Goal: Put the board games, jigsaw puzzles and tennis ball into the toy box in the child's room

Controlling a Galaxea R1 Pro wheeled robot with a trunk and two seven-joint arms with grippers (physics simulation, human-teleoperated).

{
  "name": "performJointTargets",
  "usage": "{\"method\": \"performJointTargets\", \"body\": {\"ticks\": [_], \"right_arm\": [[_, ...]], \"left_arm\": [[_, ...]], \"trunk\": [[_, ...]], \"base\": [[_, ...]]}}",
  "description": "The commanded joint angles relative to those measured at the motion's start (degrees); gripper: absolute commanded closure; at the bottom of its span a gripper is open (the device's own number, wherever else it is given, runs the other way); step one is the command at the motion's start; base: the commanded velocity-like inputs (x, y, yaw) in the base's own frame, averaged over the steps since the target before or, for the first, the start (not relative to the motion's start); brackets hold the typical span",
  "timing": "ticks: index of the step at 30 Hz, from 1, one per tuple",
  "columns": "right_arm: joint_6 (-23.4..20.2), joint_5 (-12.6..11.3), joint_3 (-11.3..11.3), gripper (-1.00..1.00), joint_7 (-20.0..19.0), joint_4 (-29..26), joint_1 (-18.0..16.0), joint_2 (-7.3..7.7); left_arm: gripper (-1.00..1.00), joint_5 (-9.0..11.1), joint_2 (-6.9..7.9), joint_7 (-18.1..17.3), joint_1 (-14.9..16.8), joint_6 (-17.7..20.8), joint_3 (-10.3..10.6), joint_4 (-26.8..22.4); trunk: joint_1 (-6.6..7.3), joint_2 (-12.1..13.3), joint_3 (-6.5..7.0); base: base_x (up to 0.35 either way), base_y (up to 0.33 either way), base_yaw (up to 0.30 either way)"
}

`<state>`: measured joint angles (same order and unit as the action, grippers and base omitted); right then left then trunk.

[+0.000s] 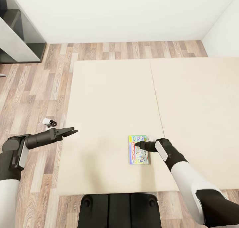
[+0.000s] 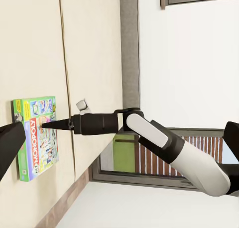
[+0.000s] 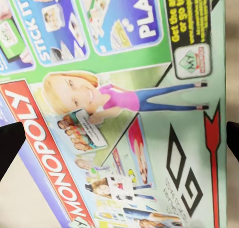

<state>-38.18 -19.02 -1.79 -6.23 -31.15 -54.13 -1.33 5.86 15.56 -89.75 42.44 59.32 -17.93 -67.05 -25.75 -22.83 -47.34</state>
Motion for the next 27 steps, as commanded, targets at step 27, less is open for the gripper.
{"method": "performJointTargets", "body": {"ticks": [27], "right_arm": [[-0.14,0.21,-0.14,-1.0,-0.11,-0.06,-0.01,0.03]], "left_arm": [[-1.0,-0.06,0.0,-0.25,0.02,0.61,0.01,0.04]], "trunk": [[-0.03,-0.09,-0.06]], "base": [[0.0,0.109,0.0]]}}
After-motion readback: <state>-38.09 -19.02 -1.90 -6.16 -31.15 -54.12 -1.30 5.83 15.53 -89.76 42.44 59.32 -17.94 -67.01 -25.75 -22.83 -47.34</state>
